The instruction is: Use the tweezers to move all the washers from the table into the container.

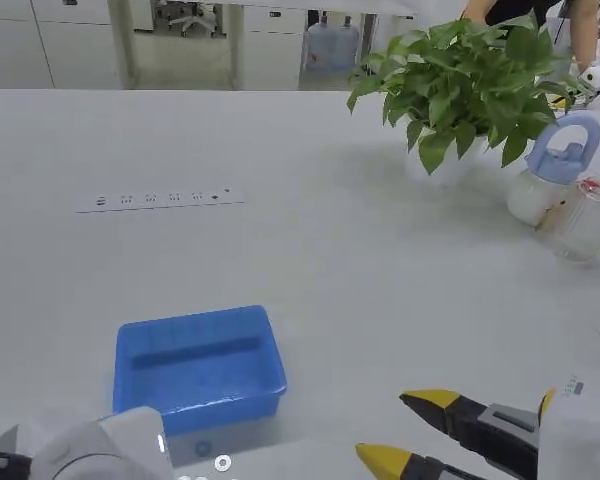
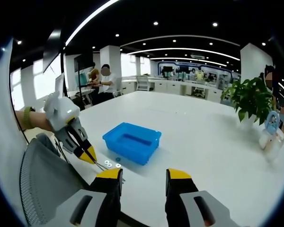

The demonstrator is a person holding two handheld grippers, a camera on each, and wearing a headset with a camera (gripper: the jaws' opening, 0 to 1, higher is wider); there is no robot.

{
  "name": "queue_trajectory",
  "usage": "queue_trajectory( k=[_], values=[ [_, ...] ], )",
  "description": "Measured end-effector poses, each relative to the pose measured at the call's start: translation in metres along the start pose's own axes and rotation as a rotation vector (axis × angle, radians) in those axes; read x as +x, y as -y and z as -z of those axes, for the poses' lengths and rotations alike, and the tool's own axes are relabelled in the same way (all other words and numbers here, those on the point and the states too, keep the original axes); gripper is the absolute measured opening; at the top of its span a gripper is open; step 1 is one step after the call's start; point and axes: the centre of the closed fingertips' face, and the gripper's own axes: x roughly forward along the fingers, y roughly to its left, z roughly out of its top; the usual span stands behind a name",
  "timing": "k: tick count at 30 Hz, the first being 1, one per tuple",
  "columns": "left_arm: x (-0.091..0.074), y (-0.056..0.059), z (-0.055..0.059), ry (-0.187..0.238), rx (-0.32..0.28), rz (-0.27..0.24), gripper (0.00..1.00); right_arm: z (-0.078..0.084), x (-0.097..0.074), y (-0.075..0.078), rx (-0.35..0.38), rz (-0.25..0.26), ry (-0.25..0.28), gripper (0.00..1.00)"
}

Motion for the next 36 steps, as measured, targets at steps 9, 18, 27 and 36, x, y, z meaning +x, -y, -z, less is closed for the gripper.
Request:
queue_trajectory(
  k=[9, 18, 27, 36],
  values=[
    [-0.024, 0.004, -0.032, 0.101, 0.016, -0.022, 0.0, -0.001, 0.004, -0.003, -0.009, -0.023, 0.0, 0.32],
    [-0.028, 0.005, -0.04, 0.145, 0.054, -0.03, 0.0, 0.0, 0.005, -0.005, -0.015, -0.034, -0.005, 0.31],
    [-0.034, 0.006, -0.043, 0.164, 0.039, -0.018, 0.0, 0.002, 0.006, -0.007, -0.019, -0.039, -0.011, 0.31],
    [-0.038, 0.007, -0.046, 0.174, 0.023, -0.008, 0.0, 0.002, 0.006, -0.008, -0.017, -0.042, -0.01, 0.31]
  ],
)
